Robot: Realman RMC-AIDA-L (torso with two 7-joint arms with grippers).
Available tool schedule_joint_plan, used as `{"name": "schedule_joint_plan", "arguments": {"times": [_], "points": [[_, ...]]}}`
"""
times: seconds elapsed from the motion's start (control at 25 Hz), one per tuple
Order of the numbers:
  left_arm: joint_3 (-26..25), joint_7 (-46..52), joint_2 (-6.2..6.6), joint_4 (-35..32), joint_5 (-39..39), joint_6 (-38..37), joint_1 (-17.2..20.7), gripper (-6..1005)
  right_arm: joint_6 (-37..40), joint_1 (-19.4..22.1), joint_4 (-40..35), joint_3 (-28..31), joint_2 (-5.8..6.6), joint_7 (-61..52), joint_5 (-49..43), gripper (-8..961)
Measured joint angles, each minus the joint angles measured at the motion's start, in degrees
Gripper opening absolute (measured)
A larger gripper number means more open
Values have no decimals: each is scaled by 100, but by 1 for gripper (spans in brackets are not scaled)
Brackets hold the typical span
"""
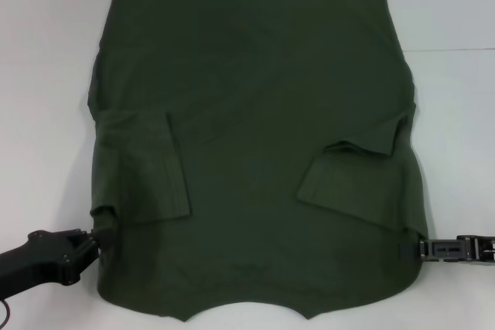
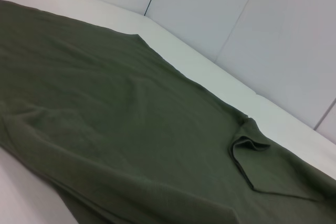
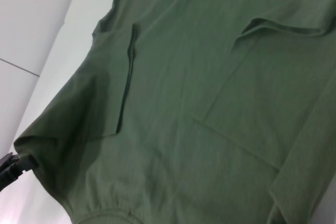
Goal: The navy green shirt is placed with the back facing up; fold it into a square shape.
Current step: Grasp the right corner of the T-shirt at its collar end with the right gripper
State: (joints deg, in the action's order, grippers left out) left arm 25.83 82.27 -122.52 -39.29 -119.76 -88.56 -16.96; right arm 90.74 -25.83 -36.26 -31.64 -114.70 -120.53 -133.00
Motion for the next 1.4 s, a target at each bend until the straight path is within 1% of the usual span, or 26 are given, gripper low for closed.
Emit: {"name": "schedule_joint_plan", "arguments": {"times": [0.48, 0.72, 0.92, 1.16, 1.24, 1.4], "points": [[0, 0, 0, 0, -4, 50, -9, 20, -21, -33, 32, -6, 7, -73, -1, 914], [0, 0, 0, 0, -4, 50, -8, 20, -43, -29, 7, -17, -22, -105, -15, 723], [0, 0, 0, 0, -4, 50, -9, 20, -94, 9, 28, -7, -25, -106, -16, 482], [0, 0, 0, 0, -4, 50, -8, 20, -113, 19, 46, -3, -29, -96, -16, 233], [0, 0, 0, 0, -4, 50, -5, 19, -144, 24, 51, 18, -37, -76, -16, 36], [1, 0, 0, 0, -12, 50, 0, 19, -244, 35, 56, 8, -56, -63, -15, 23]]}}
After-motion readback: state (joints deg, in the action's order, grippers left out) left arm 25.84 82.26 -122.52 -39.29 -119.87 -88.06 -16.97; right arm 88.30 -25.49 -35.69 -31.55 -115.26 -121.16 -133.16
